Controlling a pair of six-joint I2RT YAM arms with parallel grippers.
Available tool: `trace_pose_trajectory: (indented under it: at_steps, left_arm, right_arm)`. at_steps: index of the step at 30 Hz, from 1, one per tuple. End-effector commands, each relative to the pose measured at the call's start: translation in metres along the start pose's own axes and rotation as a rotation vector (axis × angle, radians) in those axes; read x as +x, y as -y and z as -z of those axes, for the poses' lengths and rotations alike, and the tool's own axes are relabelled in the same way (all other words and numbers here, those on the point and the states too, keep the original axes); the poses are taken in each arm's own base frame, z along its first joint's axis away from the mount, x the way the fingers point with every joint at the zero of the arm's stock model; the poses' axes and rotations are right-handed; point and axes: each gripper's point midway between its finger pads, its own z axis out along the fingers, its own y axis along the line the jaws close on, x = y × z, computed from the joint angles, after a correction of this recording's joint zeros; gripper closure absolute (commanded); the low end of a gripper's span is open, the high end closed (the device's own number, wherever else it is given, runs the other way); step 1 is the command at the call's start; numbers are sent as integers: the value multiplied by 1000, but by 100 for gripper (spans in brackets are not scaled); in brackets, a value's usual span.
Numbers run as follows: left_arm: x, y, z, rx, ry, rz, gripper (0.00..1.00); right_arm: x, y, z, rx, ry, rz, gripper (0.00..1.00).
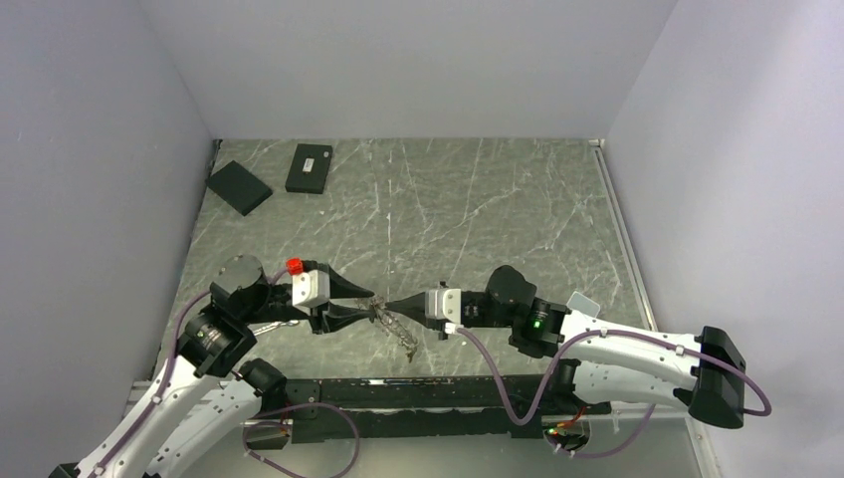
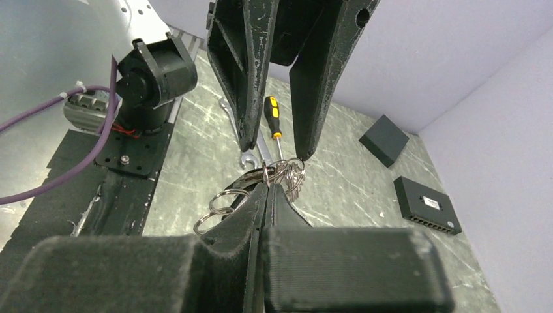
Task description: Put the keys on the keyring
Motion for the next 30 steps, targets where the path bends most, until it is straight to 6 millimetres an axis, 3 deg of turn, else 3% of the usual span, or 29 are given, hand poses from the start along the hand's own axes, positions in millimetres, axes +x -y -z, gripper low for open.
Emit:
trace_pose_trajectory:
  at_steps: [1,10,18,30]
  left_arm:
    - [-6,1,-6,36,39,-35,60]
    - [0,3,-8,64,18,-38,68]
    - [3,4,-9,78,9,-27,65]
    - [8,1,-16,86,28,7,71]
  right_arm:
    - [-50,29,-4,79,141,56,100]
    - [-51,33,-2,102,141,51,100]
    - [-50,39,-1,130,132,44,100]
    - [-51,39,-3,125,137,34,100]
